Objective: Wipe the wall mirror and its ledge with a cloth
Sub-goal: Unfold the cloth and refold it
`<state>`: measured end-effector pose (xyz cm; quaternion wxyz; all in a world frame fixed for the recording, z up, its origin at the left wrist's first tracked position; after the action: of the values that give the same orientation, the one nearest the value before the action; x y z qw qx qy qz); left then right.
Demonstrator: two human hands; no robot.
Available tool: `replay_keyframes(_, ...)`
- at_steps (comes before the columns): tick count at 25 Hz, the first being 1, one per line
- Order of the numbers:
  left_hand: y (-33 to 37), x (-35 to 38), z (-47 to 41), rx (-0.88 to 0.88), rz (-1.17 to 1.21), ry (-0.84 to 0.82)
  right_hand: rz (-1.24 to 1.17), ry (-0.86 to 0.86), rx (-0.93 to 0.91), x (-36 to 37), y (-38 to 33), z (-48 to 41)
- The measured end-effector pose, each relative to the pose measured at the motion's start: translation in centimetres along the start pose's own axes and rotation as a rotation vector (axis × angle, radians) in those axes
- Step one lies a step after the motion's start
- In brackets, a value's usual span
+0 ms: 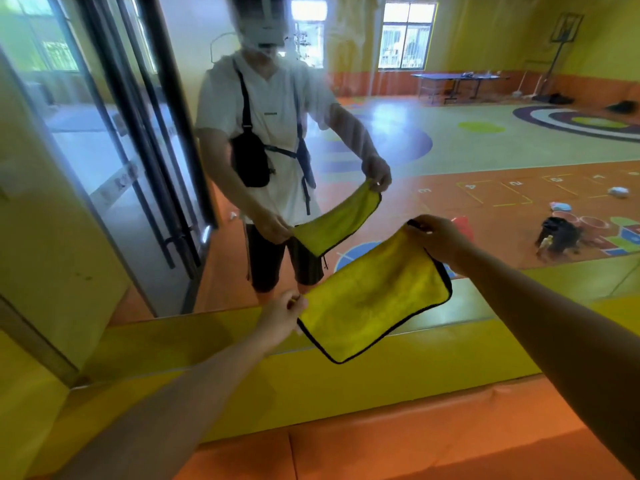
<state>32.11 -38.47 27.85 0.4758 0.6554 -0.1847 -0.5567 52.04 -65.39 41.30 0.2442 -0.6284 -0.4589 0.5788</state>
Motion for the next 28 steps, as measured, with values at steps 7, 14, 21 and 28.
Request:
replay_keyframes(7,6.1,-0.1,-1.9,-0.216,0.433,0.029,0.063,-0.05,0.047,7.8,0.1,4.6)
replay_keyframes(14,8.8,0.7,-1.5,-0.251,0.574,0.09,-0.243,-0.137,0.109,12.3,-2.8,7.4)
replay_keyframes(21,9.0,-0.1,-1.9,-0.298,0.714,0.132,-0.234,-0.196,0.033,11.7,-4.5,7.6)
replay_keyframes(28,11.5,-3.9,-2.1,-0.101,0.46,0.096,-0.369,-0.186,0.031,8.6,-5.0,6.5)
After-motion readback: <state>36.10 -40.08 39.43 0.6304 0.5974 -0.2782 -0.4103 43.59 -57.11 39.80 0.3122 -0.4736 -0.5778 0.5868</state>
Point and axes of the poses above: each hand's wrist, its own z-axis away from the middle knuckle, its own x-axis out of the palm, y = z × x, the point moved 10 cm from there along -z, towards the middle knuckle, and after that the axes turned 9 degrees about y, right-handed, at the moved point
